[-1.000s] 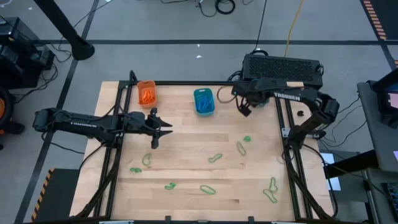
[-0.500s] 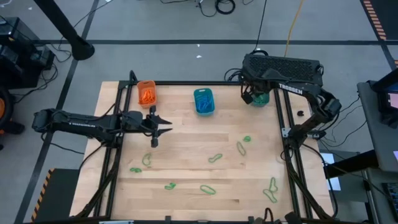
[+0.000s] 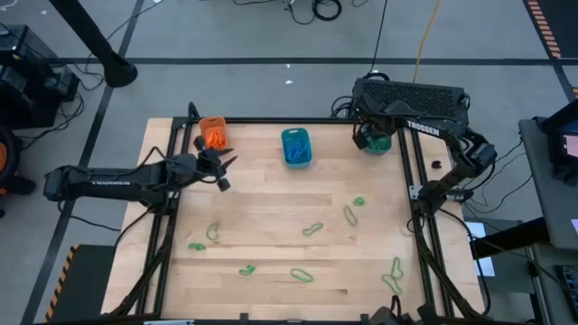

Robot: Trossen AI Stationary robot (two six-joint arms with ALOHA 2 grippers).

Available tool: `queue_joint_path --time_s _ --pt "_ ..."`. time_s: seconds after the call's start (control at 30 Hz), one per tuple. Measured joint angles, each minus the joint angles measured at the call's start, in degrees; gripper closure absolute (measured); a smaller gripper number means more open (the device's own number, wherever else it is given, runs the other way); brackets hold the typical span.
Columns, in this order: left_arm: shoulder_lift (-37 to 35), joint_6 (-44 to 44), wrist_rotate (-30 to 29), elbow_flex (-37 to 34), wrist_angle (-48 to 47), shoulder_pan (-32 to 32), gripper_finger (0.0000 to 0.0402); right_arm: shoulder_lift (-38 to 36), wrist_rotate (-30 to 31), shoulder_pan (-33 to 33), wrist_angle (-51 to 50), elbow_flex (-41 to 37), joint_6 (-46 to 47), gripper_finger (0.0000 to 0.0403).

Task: Sort rubber bands into baskets
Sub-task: Put the green rubber band into the dark blue bin

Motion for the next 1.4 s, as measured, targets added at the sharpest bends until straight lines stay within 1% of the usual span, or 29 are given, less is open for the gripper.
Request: queue_joint_path --time_s 0.2,0.4,0.53,0.67,0.8,0.93,1.03,1.13,1.27,1.4 --pt "0.9 3.1 -0.1 0.0 -2.5 4.7 0.0274 0.0 -0.2 0.0 3.1 -0.2 0.0 0.0397" --pt "0.9 3.0 0.0 0.0 -5.0 9.9 0.0274 0.0 -0.2 -1.7 4.0 -0.2 0.1 0.0358" --pt "0.9 2.7 4.0 0.0 -5.0 11.3 0.0274 0.0 -0.1 -2.2 4.0 -0.2 0.2 0.0322" --pt "0.9 2.6 7.6 0.0 -5.0 11.3 0.0274 0.0 -0.5 -2.0 3.4 0.3 -1.9 0.0287" --pt "0.9 3.1 11.0 0.0 -5.7 11.3 0.0274 0.0 -4.5 -0.1 -0.7 3.0 -2.8 0.0270" --pt "0.6 4.1 11.2 0.0 -8.8 11.3 0.0274 0.0 -10.2 4.0 -7.3 6.4 -3.2 0.0269" --pt "0.2 4.2 12.4 0.0 -9.1 11.3 0.0274 0.0 -13.0 8.9 -11.6 8.5 -2.5 0.0269" --pt "-0.5 4.2 15.5 0.0 -7.8 11.3 0.0274 0.0 -13.8 14.8 -14.7 10.1 -0.6 0.0269" --pt "-1.7 4.1 19.2 0.0 -8.0 11.3 0.0274 0.0 -14.2 23.8 -18.4 11.7 4.2 0.0269" --pt "-2.5 4.1 24.3 0.0 -8.4 11.3 0.0274 0.0 -18.6 33.4 -20.1 12.0 9.7 0.0269"
